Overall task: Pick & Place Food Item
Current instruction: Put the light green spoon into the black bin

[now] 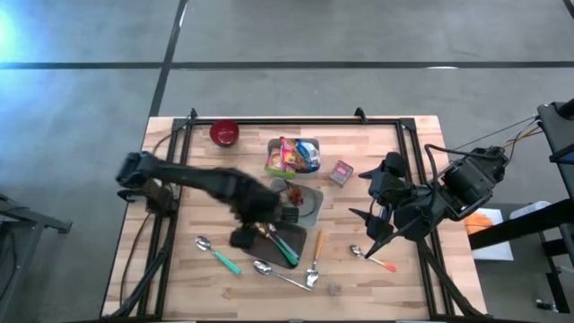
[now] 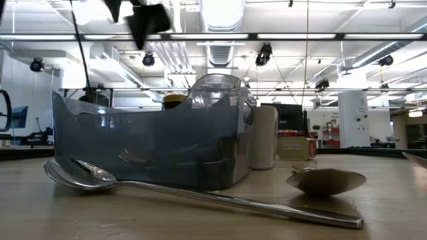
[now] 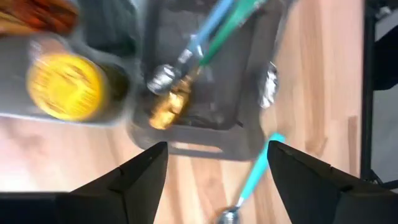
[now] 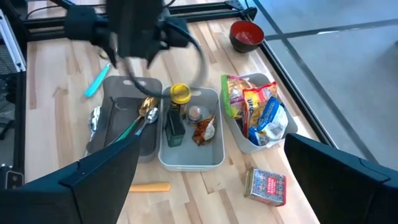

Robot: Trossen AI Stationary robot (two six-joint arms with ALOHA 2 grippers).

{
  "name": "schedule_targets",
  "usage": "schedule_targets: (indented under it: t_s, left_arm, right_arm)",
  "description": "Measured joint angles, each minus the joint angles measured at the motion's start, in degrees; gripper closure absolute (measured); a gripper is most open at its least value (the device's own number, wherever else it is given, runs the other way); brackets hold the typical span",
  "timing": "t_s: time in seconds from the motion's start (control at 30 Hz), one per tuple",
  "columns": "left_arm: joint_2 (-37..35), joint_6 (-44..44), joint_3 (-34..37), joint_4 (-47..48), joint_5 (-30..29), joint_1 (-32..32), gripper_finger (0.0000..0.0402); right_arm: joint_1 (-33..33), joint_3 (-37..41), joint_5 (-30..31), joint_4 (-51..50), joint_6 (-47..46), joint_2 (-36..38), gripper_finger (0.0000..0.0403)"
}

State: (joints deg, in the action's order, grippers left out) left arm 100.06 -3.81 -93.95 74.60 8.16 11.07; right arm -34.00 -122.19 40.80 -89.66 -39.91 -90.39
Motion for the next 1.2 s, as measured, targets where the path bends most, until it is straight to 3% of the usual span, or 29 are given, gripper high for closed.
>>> schedule_targets:
  t_s: [0.23,0.43,0.73,1.2]
  left_arm:
    - [-12.82,-9.17,22.84,-10.56,0.0,8.86,0.0135]
    - [-18.07,-12.51,34.87,-18.3,-4.04,17.55,0.0135]
    - [-18.24,-12.3,45.45,-24.68,-5.62,25.67,0.0135]
    - [-18.24,-9.82,54.27,-41.98,-5.66,26.38,0.0136]
  right_arm:
    - [0.0,0.0,-0.01,0.47,-0.18,0.0,0.0004]
    - [0.0,0.02,-0.02,1.93,-0.18,0.0,0.0004]
    - [0.0,0.04,-0.07,5.2,-0.19,0.0,0.0004]
    - [0.02,0.07,-0.42,5.06,-2.57,0.0,0.0004]
